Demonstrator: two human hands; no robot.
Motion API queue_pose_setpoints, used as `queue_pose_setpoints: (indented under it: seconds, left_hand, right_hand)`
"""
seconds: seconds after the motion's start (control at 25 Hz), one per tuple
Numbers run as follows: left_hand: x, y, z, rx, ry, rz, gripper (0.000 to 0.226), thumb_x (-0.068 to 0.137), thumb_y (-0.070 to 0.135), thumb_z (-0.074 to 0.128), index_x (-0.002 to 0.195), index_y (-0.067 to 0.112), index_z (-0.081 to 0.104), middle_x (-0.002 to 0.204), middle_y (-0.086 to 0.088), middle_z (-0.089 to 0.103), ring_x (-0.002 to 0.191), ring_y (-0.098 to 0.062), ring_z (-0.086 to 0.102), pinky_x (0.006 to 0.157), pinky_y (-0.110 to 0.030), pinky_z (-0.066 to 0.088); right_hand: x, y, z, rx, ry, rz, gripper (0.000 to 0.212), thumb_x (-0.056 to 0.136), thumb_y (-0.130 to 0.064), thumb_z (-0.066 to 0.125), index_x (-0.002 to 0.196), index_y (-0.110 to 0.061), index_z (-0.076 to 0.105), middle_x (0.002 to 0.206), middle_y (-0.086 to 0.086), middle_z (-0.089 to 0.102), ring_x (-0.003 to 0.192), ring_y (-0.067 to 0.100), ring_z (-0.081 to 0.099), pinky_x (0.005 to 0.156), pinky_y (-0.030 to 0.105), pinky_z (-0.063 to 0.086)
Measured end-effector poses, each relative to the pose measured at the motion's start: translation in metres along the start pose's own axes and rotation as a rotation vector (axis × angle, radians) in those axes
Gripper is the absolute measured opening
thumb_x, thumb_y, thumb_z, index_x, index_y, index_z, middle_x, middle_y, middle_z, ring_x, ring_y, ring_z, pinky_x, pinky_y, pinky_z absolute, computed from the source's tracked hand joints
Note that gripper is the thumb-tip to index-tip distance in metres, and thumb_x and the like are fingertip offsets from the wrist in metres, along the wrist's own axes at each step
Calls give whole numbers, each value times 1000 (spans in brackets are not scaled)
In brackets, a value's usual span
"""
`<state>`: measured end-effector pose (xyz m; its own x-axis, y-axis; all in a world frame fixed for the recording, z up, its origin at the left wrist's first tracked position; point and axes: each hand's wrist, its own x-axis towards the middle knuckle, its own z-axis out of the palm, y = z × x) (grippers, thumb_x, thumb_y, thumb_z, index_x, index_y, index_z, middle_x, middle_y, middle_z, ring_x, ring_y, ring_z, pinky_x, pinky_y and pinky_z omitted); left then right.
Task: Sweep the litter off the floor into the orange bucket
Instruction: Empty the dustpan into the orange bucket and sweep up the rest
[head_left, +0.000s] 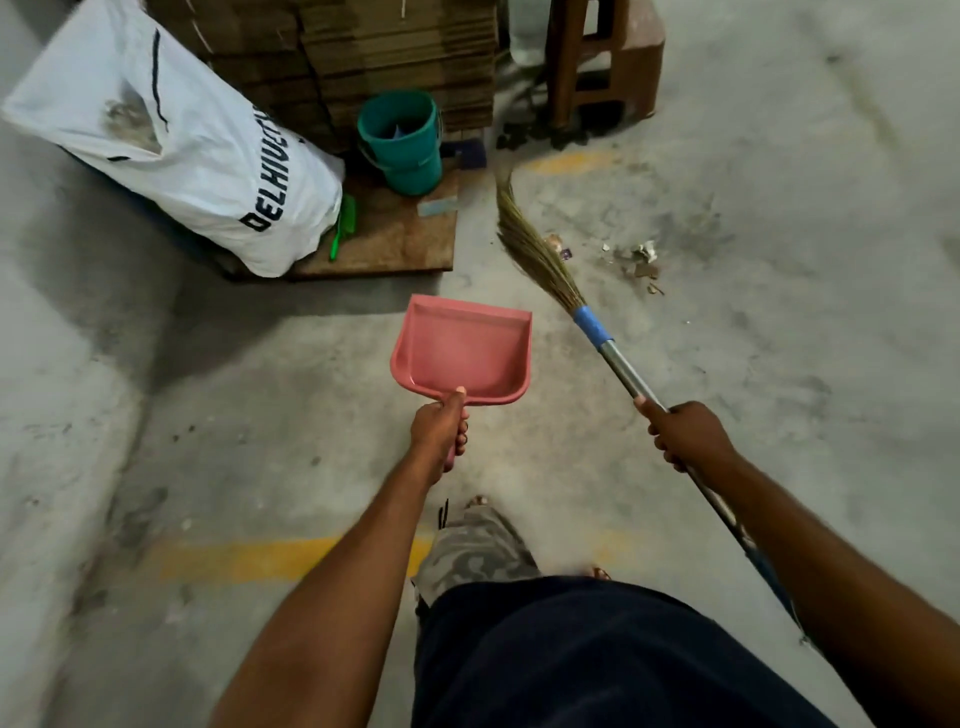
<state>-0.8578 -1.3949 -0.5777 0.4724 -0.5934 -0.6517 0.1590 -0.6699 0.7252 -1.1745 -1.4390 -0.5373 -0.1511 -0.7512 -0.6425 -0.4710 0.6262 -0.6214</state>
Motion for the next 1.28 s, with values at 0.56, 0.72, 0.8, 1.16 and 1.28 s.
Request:
queue_pose_setpoints:
  seconds: [0.56, 0.72, 0.8, 1.16, 1.28]
  left_hand:
    - [305, 202, -15, 293, -104, -53, 39, 99, 43, 63, 80, 8, 67, 64, -7, 59, 44, -14, 48, 43, -22, 40]
    - [394, 231, 7, 316, -102, -117, 40, 99, 43, 64, 80, 7, 66, 61, -6, 57, 43, -14, 47, 41, -22, 39]
    - [438, 247, 21, 321, -93, -135, 39, 99, 42, 64, 81, 7, 65, 59, -6, 55, 42, -13, 45, 40, -22, 37]
    - [588, 292, 85, 400, -172, -202, 38, 101, 41, 62, 78, 10, 63, 56, -3, 52, 41, -14, 43, 38, -20, 33]
    - [623, 298, 88, 513, -252, -194, 40, 101, 43, 61, 77, 11, 64, 55, -3, 53, 41, -14, 44, 38, -22, 34]
  right_hand:
    - [242, -218, 161, -30, -66, 295, 43, 93, -42, 66, 93, 2, 71, 65, 9, 65, 50, 22, 55, 50, 29, 43]
    - [347, -267, 200, -82, -94, 333, 46, 93, -45, 64, 93, 0, 72, 64, 10, 68, 53, 24, 60, 56, 32, 50]
    - [402, -290, 216, -117, -117, 344, 46, 95, -47, 63, 98, -2, 70, 73, 12, 71, 55, 24, 62, 57, 31, 53]
    - [555, -337, 274, -217, -157, 549, 43, 97, -47, 63, 104, -5, 63, 82, 11, 69, 62, 24, 64, 61, 34, 56]
    - [558, -324, 273, -140, -63, 666, 43, 98, -47, 60, 104, -5, 64, 83, 11, 68, 65, 26, 66, 58, 33, 54]
